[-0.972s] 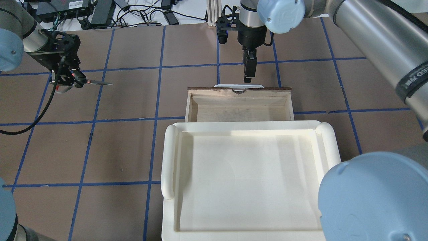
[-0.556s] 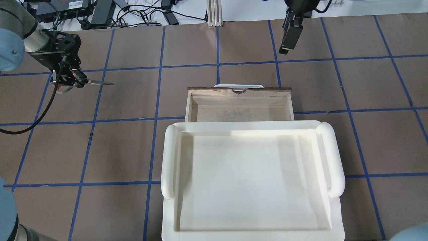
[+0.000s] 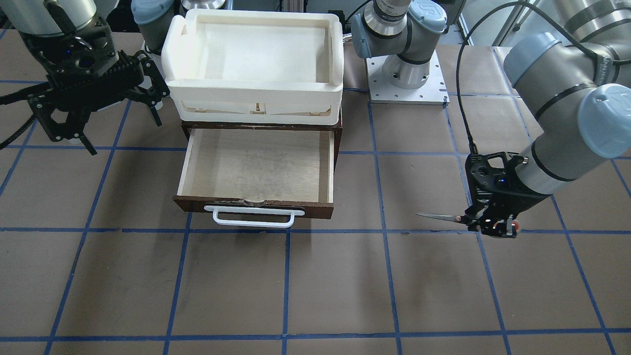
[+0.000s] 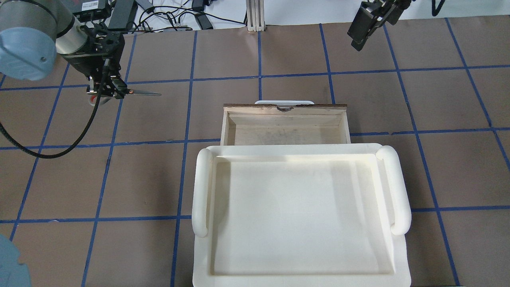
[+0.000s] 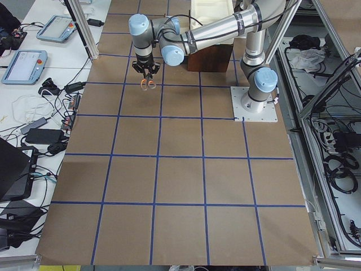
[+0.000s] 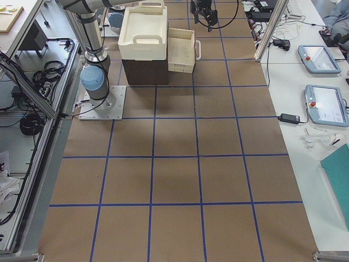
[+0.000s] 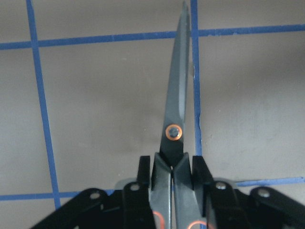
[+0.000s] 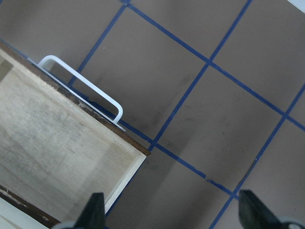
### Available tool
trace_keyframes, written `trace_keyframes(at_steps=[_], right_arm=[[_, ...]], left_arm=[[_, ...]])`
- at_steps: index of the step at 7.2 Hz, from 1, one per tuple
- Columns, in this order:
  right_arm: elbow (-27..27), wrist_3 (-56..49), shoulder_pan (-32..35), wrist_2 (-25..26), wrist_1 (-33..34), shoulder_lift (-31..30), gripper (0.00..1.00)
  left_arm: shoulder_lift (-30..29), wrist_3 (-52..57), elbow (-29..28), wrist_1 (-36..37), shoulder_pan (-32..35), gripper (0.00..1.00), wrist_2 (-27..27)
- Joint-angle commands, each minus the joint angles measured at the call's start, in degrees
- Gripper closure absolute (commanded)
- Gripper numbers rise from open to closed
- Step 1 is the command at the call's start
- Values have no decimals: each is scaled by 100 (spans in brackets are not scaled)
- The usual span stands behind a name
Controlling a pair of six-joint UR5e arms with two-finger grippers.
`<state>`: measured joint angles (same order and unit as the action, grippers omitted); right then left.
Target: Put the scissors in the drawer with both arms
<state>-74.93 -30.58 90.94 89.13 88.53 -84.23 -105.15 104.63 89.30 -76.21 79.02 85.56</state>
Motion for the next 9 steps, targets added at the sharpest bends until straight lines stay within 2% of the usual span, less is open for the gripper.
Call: trace_keyframes(at_steps=[1,3,6,9], right_arm=[[-57,1419,-102,261,-72,-155,0],[-285,1748,-120,193,-73,-234,0],[-303,2135,-129,166,-73,-234,0],[-312,2698,-129,166,-82,-261,0]], left_arm=[[239,-642,0,-8,935,100,-48],[328,-1162,0,-8,1648,100,-65],[267,-1935,44,44,2563,100,-118],[223,-2085,97,71,2934,100,-399]])
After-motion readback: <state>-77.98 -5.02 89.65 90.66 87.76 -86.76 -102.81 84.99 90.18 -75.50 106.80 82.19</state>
